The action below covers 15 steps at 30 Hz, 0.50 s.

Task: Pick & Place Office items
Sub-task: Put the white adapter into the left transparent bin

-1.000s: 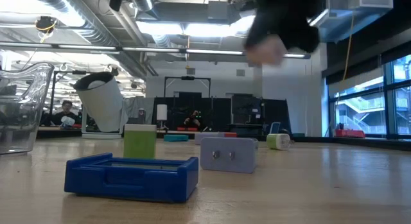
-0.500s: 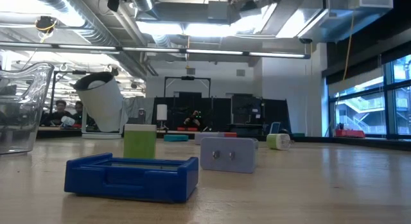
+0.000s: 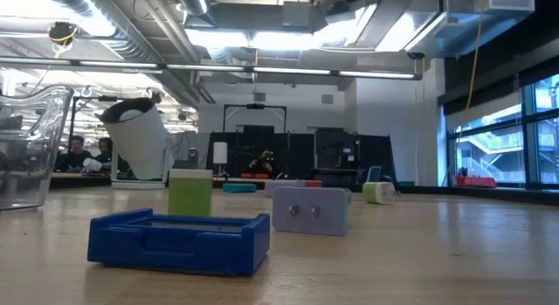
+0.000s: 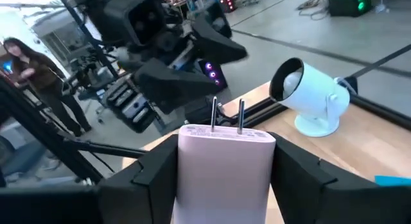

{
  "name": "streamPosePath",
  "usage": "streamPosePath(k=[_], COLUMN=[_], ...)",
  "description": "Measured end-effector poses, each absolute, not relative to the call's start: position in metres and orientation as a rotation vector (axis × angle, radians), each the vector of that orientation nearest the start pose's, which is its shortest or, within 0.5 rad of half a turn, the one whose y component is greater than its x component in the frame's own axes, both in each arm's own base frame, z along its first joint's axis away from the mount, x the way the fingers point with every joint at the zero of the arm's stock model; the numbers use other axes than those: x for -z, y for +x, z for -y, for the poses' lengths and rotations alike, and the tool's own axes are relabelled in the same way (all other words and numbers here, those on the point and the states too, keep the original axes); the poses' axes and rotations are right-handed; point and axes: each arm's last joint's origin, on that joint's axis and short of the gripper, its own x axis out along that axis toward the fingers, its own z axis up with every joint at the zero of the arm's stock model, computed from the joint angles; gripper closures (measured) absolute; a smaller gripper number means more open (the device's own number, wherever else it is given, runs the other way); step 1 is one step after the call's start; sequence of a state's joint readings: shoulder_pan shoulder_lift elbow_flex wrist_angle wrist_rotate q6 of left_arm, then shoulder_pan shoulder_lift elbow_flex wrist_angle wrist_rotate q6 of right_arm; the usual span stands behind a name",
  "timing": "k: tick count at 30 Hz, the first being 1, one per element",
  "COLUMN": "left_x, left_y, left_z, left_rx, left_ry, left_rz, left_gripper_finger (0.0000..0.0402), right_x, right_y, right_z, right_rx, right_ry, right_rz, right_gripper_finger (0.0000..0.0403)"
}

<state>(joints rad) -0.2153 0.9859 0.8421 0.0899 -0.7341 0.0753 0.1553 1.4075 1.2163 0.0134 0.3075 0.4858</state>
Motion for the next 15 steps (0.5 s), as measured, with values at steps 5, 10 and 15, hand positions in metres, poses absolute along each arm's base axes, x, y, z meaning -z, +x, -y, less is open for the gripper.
streamPosePath(k=[5, 10, 15], left_x=[-0.351, -0.354, -0.349], left_y=[0.214, 0.222, 0.237], left_z=[0.027, 0.03, 0.025], left_rx=[-0.492, -0.391, -0.372], left_ry=[0.276, 0.389, 0.417], left_rz=[-0.042, 0.002, -0.006], left_gripper_finger=[0.0168, 0.0132, 0.0096], right_x=[-0.36, -0.361, -0.363], right_y=[0.323, 0.324, 0.324], right_z=[-0.02, 0.003, 0.016], right_rx=[0.193, 0.226, 0.228], right_ry=[0.522, 0.637, 0.73], right_rz=[-0.12, -0.094, -0.063], right_gripper_finger=[0.0202, 0.0202, 0.0202])
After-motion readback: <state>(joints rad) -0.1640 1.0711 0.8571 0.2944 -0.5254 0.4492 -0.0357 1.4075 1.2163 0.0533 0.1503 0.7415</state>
